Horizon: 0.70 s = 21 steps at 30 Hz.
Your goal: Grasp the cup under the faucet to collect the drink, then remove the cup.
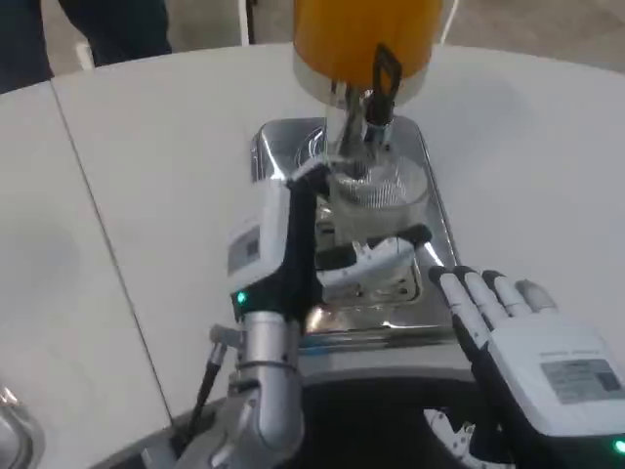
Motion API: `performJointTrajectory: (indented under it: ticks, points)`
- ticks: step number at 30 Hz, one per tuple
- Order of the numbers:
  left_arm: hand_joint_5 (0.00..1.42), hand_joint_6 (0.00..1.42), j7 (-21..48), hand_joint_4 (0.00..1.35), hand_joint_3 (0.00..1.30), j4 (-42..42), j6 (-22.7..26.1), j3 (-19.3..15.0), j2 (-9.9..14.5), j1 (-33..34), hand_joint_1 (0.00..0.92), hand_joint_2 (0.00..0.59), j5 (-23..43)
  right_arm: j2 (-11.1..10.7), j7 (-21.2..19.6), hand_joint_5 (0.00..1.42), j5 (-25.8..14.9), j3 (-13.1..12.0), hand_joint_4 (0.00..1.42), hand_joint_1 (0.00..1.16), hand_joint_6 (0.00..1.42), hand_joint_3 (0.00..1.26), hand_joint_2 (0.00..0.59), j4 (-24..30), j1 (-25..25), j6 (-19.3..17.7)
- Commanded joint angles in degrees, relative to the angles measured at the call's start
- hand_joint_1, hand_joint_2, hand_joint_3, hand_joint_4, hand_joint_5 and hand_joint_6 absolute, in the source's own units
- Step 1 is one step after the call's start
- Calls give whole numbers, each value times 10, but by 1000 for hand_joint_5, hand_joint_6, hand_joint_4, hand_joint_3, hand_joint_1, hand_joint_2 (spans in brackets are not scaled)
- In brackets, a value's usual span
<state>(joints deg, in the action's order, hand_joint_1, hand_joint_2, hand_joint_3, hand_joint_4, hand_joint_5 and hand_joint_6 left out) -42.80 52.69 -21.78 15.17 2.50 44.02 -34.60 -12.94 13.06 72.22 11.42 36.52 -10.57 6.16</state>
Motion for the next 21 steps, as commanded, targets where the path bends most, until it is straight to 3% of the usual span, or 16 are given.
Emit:
performJointTrajectory:
  ticks: [1, 8, 18, 21]
  points:
    - [1421, 1424, -46, 1176, 1172, 28, -2, 8, -17, 32, 635, 51, -4, 0, 10, 0, 2, 0, 0, 526, 17, 0, 504, 4, -2, 3]
    - [1421, 1424, -81, 1149, 1173, 76, 3, 3, -28, 61, 641, 59, 11, 1, 17, 0, 5, 1, 0, 526, 17, 0, 504, 13, -6, 3]
    - [1421, 1424, -80, 1137, 1173, 117, 5, 5, -21, 70, 647, 62, 13, 11, 27, 0, 16, 2, 0, 526, 17, 0, 504, 23, -7, 10]
    - [1395, 1424, -84, 1132, 1099, 127, 7, 6, -22, 75, 642, 74, 13, 16, 28, 0, 20, 5, 0, 526, 17, 0, 504, 19, -6, 12]
